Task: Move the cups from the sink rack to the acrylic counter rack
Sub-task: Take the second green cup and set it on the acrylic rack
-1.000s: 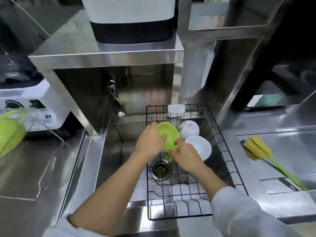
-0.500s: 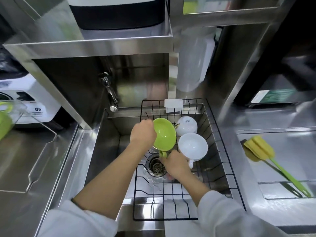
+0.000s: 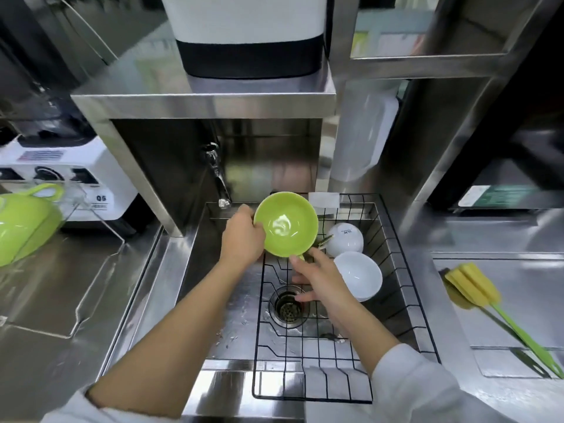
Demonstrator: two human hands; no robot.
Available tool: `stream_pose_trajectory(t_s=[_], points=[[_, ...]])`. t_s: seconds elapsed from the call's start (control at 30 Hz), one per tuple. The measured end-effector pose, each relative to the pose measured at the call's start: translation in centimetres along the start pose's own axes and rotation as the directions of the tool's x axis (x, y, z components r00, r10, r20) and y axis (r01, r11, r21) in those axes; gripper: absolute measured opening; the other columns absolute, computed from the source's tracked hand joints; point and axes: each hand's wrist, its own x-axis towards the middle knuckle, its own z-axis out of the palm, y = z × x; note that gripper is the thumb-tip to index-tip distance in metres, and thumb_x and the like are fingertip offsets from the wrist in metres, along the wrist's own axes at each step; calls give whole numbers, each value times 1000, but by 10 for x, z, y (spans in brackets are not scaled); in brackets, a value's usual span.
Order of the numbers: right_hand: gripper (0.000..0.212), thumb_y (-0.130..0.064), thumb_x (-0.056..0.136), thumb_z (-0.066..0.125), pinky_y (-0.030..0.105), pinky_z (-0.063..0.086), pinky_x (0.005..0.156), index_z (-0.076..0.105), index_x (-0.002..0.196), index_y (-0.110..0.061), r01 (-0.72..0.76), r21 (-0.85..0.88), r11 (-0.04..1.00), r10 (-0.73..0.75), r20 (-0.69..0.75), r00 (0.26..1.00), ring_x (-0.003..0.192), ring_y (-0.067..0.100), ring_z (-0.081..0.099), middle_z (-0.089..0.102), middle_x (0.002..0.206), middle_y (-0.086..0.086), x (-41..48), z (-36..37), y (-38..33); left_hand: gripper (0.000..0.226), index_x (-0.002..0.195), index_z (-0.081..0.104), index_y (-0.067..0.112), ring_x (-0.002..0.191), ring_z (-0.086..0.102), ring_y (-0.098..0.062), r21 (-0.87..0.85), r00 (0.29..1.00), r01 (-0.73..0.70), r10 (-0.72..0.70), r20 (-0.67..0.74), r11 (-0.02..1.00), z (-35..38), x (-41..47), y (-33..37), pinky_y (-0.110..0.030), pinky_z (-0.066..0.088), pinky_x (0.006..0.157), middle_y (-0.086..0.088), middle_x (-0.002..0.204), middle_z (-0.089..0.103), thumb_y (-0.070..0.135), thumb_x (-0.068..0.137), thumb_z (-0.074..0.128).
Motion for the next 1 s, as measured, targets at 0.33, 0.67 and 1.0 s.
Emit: stream_pose_trajectory(t_s=[0.33, 0.67, 1.0], points=[[30, -36, 94, 42, 25, 54, 52, 53, 121, -30, 181, -11, 983, -181, -11, 983, 74, 11, 56, 58, 91, -7, -2, 57, -47, 26, 69, 44, 21, 70, 53, -20, -489, 993, 61, -104, -61, 870, -62, -10, -43, -26, 56, 56, -1, 72, 50, 3, 87, 51], [46, -24, 91, 51, 20, 48, 85, 38, 133, -38, 556, -174, 813, -535, 152, 831, 94, -7, 55, 59, 115, -17, -16, 138, -86, 69, 96, 59, 6, 92, 60, -26, -765, 923, 378, -273, 270, 521, -191, -23, -75, -36, 46, 81, -11, 91, 63, 68, 83, 31], [43, -21, 80, 66, 36, 47, 86, 53, 112, -48, 774, -174, 609, -724, 276, 632, 91, 26, 56, 66, 102, 11, -34, 244, -136, 96, 116, 61, 16, 104, 65, -27, -766, 954, 288, -104, 281, 575, -307, -36, -112, -40, 42, 98, -11, 109, 71, 85, 55, 35]])
